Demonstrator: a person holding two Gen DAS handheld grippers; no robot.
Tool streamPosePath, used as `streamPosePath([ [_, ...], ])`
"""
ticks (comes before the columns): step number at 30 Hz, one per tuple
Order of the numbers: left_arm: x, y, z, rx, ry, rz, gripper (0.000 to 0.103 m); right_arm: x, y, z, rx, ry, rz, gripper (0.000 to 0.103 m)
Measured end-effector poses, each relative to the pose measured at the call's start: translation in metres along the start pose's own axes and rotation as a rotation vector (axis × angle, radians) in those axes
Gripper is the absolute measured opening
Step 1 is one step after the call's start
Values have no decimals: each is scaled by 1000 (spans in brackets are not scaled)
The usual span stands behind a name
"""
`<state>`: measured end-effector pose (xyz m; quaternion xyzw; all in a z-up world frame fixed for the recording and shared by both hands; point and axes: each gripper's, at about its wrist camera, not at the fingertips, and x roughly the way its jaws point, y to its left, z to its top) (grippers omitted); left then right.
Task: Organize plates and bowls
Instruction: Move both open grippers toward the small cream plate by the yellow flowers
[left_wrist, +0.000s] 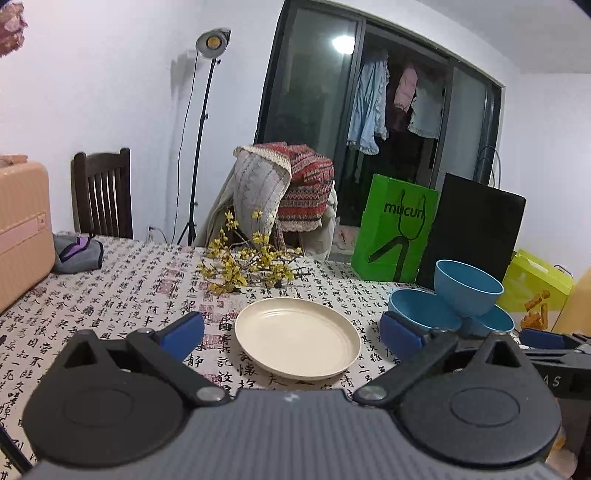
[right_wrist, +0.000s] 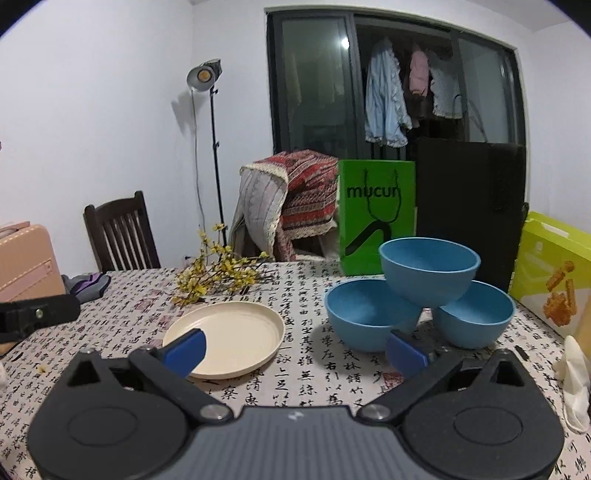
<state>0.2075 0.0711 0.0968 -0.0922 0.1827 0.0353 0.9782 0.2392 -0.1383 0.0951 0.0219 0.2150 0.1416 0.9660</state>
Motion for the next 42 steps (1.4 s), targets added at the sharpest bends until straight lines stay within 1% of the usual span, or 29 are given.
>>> streamPosePath([
  [3, 11, 8, 7, -36, 23, 1, 103, 13, 3, 8, -6, 24, 10, 103],
  [5, 18, 11, 11, -43, 34, 14, 103, 21, 4, 12, -4, 38, 33, 103],
  [7, 28, 15, 14, -51, 61, 24, 103, 29, 4, 16, 5, 51, 61, 103],
  [11, 46, 23, 20, -93, 108, 19, 103, 45, 7, 22, 22, 75, 87, 103],
  [14, 58, 25, 23, -94, 117, 39, 103, 56, 12, 28, 35, 96, 79, 103],
  [20, 83, 35, 27, -178, 133, 70, 103, 87, 24, 41, 36, 137, 73, 103],
  [27, 111, 41, 42, -220, 126, 123, 103, 129, 33, 53, 24, 193, 43, 103],
  [32, 136, 48, 48, -260, 159, 151, 103, 154, 41, 55, 2, 232, 29, 103],
  [38, 165, 63, 40, -316, 201, 182, 103, 178, 44, 53, 1, 268, 9, 103],
  [42, 181, 66, 32, -289, 221, 181, 103, 195, 45, 48, -13, 299, -6, 103],
])
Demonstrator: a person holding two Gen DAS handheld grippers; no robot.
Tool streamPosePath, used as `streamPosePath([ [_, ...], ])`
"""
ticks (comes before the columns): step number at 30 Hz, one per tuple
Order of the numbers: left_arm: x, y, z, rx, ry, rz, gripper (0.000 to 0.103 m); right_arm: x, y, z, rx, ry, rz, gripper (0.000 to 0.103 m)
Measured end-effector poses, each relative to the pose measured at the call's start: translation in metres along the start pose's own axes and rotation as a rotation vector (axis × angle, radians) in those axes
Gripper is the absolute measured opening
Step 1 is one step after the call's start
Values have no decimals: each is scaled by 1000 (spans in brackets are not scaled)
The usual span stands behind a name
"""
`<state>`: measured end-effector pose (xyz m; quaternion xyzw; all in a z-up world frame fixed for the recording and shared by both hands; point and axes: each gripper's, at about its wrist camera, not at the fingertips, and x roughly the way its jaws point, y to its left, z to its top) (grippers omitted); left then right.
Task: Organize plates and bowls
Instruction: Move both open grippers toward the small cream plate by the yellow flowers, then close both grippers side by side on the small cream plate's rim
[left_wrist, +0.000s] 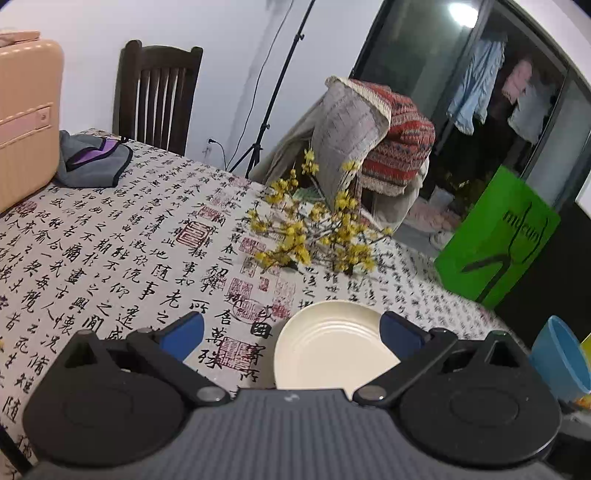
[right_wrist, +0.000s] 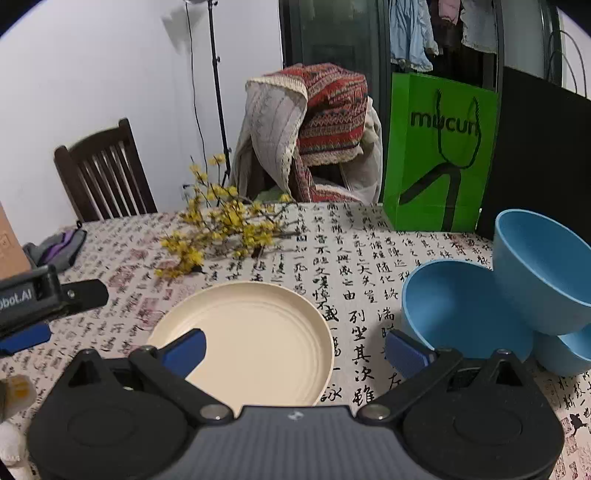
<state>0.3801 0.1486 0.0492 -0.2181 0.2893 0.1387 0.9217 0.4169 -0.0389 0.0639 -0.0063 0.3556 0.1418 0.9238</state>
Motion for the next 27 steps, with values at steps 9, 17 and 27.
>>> streamPosePath([
  [9, 21, 11, -9, -7, -14, -38, 103, 33, -6, -3, -10, 61, -9, 103],
  [17, 38, 20, -14, -18, 15, -49, 103, 47, -11, -9, 9, 58, -12, 103],
  [27, 57, 26, -24, -16, 42, -65, 103, 61, -26, -14, 109, 38, 16, 97],
])
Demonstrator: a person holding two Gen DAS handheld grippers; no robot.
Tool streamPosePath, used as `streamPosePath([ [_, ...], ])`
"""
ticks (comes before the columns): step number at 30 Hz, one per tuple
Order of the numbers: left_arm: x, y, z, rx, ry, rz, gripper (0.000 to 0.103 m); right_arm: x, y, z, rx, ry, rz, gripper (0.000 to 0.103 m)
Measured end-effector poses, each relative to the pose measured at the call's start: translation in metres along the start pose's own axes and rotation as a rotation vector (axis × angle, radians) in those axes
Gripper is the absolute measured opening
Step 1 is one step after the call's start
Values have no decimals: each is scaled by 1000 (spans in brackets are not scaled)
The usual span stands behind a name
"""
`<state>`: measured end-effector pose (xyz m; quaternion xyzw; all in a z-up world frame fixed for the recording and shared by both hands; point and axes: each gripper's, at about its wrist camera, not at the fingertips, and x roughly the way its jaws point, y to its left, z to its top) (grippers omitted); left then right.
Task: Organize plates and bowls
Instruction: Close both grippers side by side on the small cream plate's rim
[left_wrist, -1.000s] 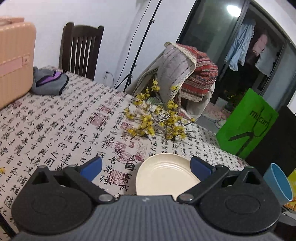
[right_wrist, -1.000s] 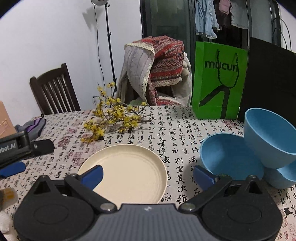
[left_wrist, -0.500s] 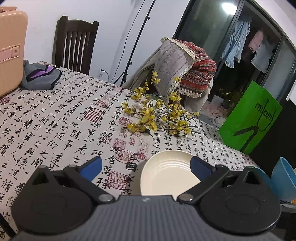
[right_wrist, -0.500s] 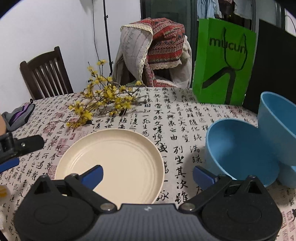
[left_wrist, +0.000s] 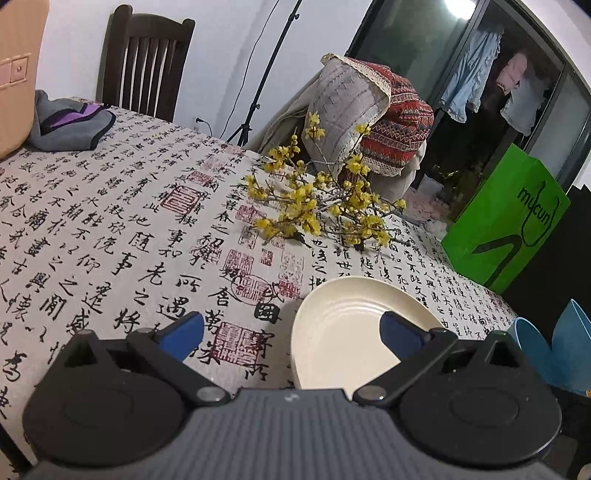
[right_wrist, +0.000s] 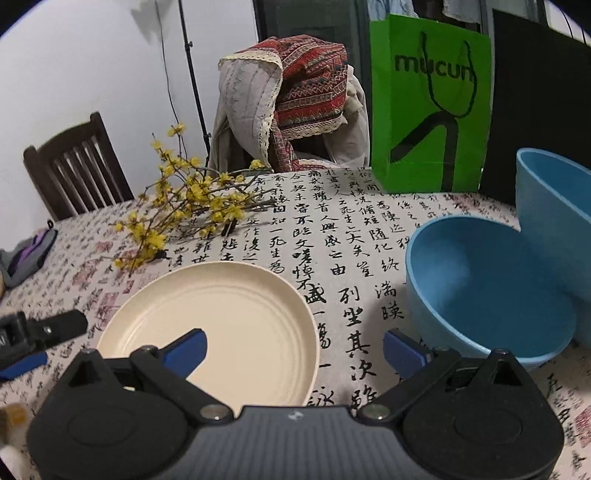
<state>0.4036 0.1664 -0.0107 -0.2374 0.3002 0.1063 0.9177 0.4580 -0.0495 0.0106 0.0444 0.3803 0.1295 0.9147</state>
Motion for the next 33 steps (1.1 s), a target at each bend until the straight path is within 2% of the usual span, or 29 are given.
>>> streamPosePath([
  [3, 4, 1, -2, 0, 4, 3, 103, 4, -6, -3, 31, -9, 18, 94],
  [7, 7, 0, -5, 22, -13, 48, 103, 9, -8, -7, 47, -24, 23, 92],
  [12, 8, -5, -8, 57, -22, 56, 103, 19, -9, -12, 53, 2, 18, 77],
  [18, 13, -11, -13, 103, -3, 43, 87, 22, -10, -15, 66, 5, 17, 58],
  [22, 16, -9, -14, 96, 15, 38, 82, 24, -11, -16, 72, 17, 20, 56],
  [26, 19, -7, -14, 76, 45, 11, 72, 25, -8, -17, 52, 21, 13, 43],
  [31, 23, -4, -14, 58, 70, -7, 60, 28, -11, -19, 76, 39, 38, 38],
  [33, 25, -2, -13, 50, 79, -16, 55, 29, -10, -19, 74, 48, 35, 30],
])
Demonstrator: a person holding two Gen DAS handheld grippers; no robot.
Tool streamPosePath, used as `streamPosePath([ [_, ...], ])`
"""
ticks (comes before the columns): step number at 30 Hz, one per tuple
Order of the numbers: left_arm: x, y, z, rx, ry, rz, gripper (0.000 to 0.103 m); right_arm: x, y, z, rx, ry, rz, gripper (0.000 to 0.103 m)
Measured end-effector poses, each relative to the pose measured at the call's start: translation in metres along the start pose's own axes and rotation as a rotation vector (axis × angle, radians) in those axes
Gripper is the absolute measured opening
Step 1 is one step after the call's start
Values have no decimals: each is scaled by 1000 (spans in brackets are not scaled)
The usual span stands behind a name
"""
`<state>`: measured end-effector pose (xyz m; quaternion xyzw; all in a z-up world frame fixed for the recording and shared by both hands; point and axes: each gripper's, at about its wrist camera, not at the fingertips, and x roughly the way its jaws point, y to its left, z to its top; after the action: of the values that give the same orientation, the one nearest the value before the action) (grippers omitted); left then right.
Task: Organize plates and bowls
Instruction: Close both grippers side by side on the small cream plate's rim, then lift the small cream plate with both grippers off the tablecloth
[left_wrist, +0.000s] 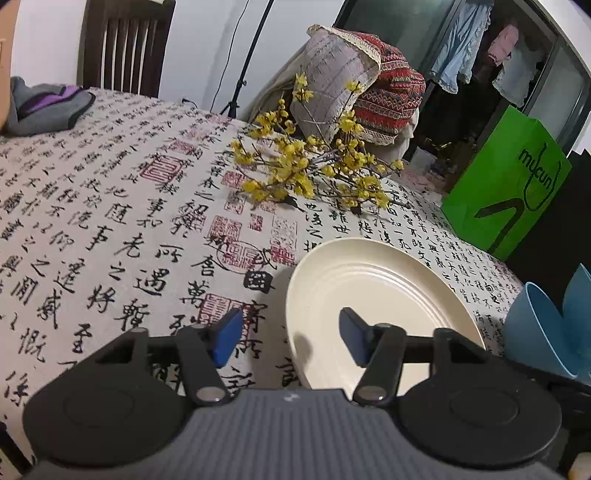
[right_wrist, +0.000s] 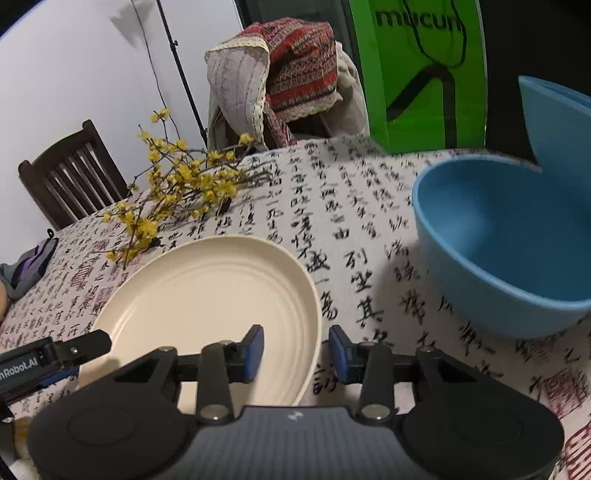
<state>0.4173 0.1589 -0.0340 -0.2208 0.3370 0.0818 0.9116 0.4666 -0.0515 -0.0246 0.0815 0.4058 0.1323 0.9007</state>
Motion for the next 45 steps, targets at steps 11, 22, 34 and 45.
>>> streamPosePath([
  [11, 9, 3, -1, -4, 38, -17, 18, 1, 1, -1, -8, -8, -16, 15],
  [22, 10, 5, -1, 1, 35, -9, 13, 0, 6, -4, -45, -24, -37, 15],
  [34, 11, 3, -1, 22, 22, 10, 12, -1, 12, -7, -95, -44, -55, 15],
  [45, 10, 1, -2, 42, 6, 35, 12, -4, 12, -8, -96, -66, -48, 11],
])
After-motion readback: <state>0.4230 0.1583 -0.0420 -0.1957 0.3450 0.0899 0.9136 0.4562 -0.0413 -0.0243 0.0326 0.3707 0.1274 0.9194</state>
